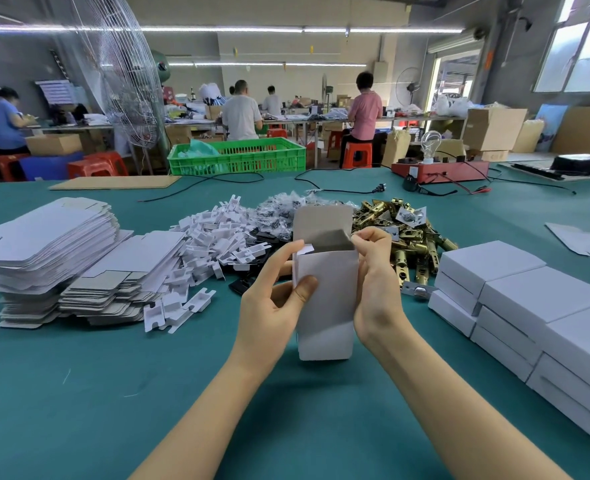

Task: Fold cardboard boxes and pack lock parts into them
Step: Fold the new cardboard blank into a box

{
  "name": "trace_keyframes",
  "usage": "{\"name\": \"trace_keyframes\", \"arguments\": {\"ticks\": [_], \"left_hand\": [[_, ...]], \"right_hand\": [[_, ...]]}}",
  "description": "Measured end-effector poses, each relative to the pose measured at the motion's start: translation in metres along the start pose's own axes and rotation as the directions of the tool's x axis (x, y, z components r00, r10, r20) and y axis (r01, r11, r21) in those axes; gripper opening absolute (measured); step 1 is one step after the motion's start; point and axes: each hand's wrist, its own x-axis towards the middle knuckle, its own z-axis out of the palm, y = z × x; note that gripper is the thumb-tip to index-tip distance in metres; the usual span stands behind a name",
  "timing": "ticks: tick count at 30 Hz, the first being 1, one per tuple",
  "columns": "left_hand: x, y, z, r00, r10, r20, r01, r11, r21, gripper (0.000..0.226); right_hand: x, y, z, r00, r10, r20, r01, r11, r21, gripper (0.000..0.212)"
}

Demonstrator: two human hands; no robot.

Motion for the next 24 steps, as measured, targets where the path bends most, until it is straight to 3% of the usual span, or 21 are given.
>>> {"name": "trace_keyframes", "arguments": {"ticks": [5, 10, 17, 24], "left_hand": [[-0.0002, -0.0004, -0.0004, 1.000, -0.017, 0.018, 0.018, 0.999, -0.039, 0.036], [-0.0012, -0.0002, 0.0000, 1.000, -0.017, 0.021, 0.018, 0.999, -0.040, 0.035], [-0.0009, -0.0005, 0.0002, 1.000, -0.026, 0.016, 0.027, 0.999, -0.033, 0.036], [0.0002, -0.0013, 0.0013, 0.998, -0.069, -0.009, 0.068, 0.995, -0.067, 0.038]], "right_hand": [[-0.0011, -0.0026, -0.0019, 1.000, -0.018, 0.018, 0.019, 0.999, -0.026, 0.015], [0.0008, -0.0048, -0.0033, 0.991, -0.046, 0.127, 0.051, 0.998, -0.036, 0.033], [0.0006, -0.0041, -0.0044, 0.983, -0.092, 0.160, 0.090, 0.996, 0.024, 0.033], [-0.0018, -0.0019, -0.0023, 0.976, -0.164, 0.144, 0.173, 0.983, -0.059, 0.021]]}}
